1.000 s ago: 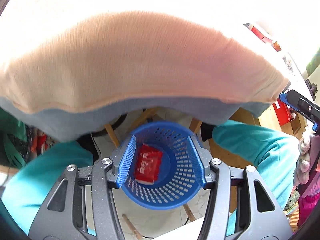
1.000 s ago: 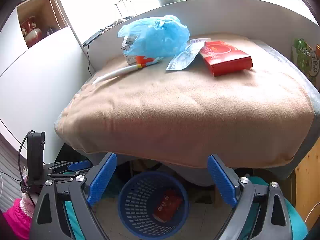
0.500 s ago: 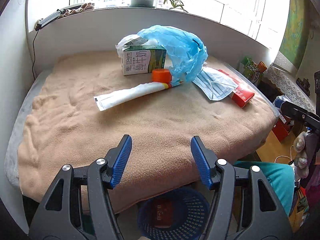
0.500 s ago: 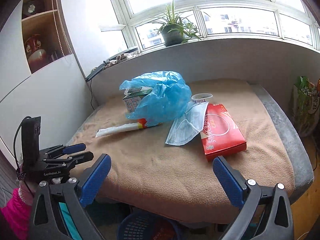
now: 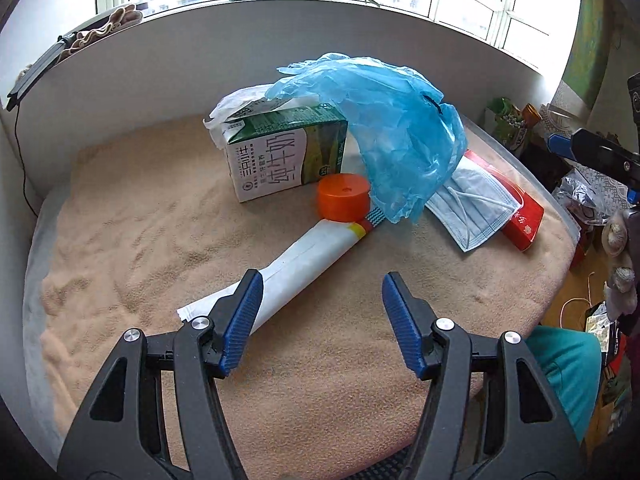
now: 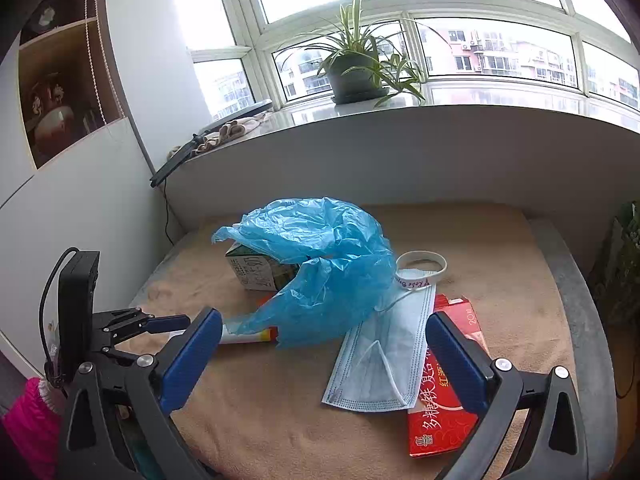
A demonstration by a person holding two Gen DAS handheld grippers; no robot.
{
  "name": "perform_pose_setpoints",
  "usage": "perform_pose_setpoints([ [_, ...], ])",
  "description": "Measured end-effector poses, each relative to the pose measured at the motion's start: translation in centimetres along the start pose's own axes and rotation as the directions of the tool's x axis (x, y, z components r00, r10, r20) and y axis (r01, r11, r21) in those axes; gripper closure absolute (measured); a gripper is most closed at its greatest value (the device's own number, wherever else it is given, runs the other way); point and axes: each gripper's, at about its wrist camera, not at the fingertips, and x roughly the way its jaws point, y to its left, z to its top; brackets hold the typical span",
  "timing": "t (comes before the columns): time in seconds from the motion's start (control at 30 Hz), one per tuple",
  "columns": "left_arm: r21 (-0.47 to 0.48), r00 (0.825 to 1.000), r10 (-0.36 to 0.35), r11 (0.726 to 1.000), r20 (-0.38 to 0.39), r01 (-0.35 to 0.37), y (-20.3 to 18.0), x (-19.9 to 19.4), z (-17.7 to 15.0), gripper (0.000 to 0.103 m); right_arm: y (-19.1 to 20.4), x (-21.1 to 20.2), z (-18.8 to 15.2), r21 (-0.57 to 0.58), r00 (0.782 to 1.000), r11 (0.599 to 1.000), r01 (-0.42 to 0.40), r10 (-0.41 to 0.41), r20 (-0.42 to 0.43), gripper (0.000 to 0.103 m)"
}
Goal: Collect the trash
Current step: 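Move both tools back over the bed toward the white tube and blue bag, then grasp the white tube with the left tool while the right tool grasps the blue bag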
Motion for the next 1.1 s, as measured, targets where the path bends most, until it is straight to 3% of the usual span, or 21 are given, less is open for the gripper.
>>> perform_pose_setpoints([
  [0.33, 0.011, 0.996, -0.033, 0.999, -0.085, 0.035, 1.0, 3.9, 2.0, 0.039, 0.5, 7.8, 2.6, -0.013, 0.995, 0.998, 0.059, -0.06, -0.084, 0.0],
  [0.57, 0.036, 0.992, -0.015, 0.999, -0.129, 0.02, 0.7, 6.0, 2.1, 0.039, -1.0, 9.7, 2.7, 0.015, 0.987, 0.992, 0.127, -0.125, -0.101, 0.001],
  [0.63, 0.044, 0.991, -0.015, 0.999, -0.135, 0.021, 0.5, 6.4, 1.9, 0.046, -1.5, 9.6, 2.8, 0.026, 0.985, 0.99, 0.139, -0.136, -0.102, 0.001],
  [0.67, 0.043, 0.99, -0.017, 0.999, -0.141, 0.023, 0.5, 6.6, 1.8, 0.058, -1.8, 9.6, 2.9, 0.031, 0.986, 0.99, 0.14, -0.136, -0.1, 0.001],
  [0.73, 0.041, 0.991, -0.022, 0.999, -0.133, 0.028, 0.3, 6.6, 1.5, 0.062, -2.2, 9.4, 3.0, 0.036, 0.986, 0.989, 0.141, -0.137, -0.097, 0.005],
  [0.8, 0.025, 0.991, -0.04, 0.999, -0.13, 0.043, 0.2, 6.6, 1.4, 0.074, -2.5, 9.3, 3.1, 0.038, 0.985, 0.989, 0.145, -0.141, -0.103, 0.01],
  [0.9, 0.015, 0.991, -0.037, 0.999, -0.129, 0.039, 0.2, 6.4, 1.3, 0.083, -2.9, 9.3, 2.9, 0.048, 0.983, 0.988, 0.144, -0.137, -0.119, 0.023],
  [1.0, 0.001, 0.992, -0.047, 0.999, -0.119, 0.047, 0.4, 6.0, 0.9, 0.088, -3.4, 9.2, 2.4, 0.071, 0.984, 0.99, 0.125, -0.115, -0.134, 0.055],
  [1.1, -0.029, 0.991, -0.071, 0.997, -0.109, 0.068, 0.6, 5.3, 0.6, 0.091, -3.9, 8.8, 2.0, 0.091, 0.987, 0.99, 0.112, -0.101, -0.126, 0.072],
])
